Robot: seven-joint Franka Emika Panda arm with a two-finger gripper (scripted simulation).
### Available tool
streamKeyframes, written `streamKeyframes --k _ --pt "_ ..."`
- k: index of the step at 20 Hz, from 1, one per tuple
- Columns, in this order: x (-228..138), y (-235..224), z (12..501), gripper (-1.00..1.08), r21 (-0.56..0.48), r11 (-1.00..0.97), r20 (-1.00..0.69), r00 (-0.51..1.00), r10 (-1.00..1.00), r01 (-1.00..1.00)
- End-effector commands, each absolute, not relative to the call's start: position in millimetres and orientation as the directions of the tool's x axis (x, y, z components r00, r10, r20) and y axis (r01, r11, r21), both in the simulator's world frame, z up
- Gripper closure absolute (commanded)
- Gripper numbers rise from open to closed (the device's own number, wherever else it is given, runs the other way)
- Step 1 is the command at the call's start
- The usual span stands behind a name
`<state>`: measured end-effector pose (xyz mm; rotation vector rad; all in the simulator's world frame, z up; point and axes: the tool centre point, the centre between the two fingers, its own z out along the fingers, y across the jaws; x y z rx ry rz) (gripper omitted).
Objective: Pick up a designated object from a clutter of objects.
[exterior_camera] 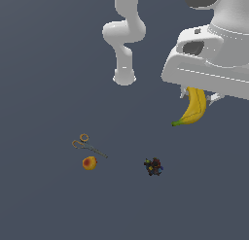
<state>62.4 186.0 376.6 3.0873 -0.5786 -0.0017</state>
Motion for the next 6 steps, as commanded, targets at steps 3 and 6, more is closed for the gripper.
streamKeyframes --k 3,6 --pt "64.9 189.5 385.9 1.08 0.000 -0.932 0.000 0.932 -0.363 -0.363" --pt "65.3 190.1 387.3 1.08 0.000 -0.932 0.000 0.932 -0.363 -0.363"
